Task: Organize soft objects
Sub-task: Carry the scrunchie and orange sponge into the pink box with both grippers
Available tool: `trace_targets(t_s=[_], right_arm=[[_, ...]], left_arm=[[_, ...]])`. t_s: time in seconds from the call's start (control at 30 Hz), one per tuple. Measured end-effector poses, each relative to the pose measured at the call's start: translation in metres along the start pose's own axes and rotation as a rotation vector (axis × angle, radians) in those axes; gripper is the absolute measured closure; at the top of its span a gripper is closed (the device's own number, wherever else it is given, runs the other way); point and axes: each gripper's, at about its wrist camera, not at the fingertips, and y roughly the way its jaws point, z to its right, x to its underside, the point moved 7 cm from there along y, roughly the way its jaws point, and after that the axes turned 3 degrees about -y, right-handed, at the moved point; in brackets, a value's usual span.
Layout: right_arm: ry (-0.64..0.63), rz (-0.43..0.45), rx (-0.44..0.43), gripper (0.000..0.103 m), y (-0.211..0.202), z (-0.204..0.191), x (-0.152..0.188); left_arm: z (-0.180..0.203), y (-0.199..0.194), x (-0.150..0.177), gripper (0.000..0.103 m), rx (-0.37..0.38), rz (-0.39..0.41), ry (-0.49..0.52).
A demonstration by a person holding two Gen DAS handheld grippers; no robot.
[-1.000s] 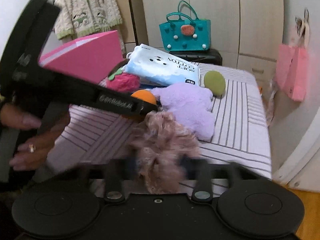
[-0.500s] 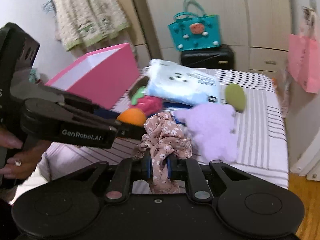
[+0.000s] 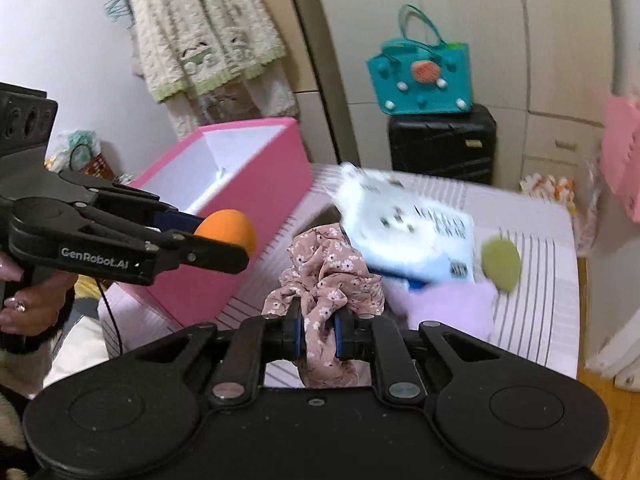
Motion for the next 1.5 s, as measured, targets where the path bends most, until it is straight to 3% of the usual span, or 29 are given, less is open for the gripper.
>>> trace_targets(t_s=[0.2,0.5,0.67,0.83,1.03,1.23,1.4,1.5], right_arm=[[-0.095,-0.009,-0.068,0.086,0.001,-0.030,-0.047],[-0.264,-0.019,-0.157,0.085,0.028,-0.081,-0.104],[-0.332,-0.039,-0.215,0.085,0.063,-0.100,-0.132],[-0.425,-0.084,-0.199,0.085,0.119,-0.107,-0.161],[-0.530,-0.180,-0.188,0.085,0.184,-0.107,-0.170],[-0.600,-0.241,-0.184,0.085,0.224,-0.112,-0.169],[-0.596,-0.303,-0.138,0.085,0.254,-0.106,-0.161],[-0.570,-0.323,-0.158,0.085,0.261,-0.102,-0.158]], left_arm=[[-0.024,-0.036,-0.011,0.067,0.015,0.018,-0.019],[-0.084,-0.064,-0.025,0.067,-0.129,0.034,-0.036],[-0.128,-0.056,-0.033,0.067,-0.180,-0.012,-0.108],[-0.171,-0.034,-0.045,0.067,-0.218,-0.045,-0.161],[-0.219,0.001,-0.047,0.067,-0.238,-0.119,-0.244],[-0.256,0.028,-0.046,0.067,-0.296,-0.075,-0.295],[-0.254,0.045,-0.045,0.067,-0.290,-0.083,-0.240],[-0.249,0.051,-0.050,0.067,-0.267,-0.094,-0.237]])
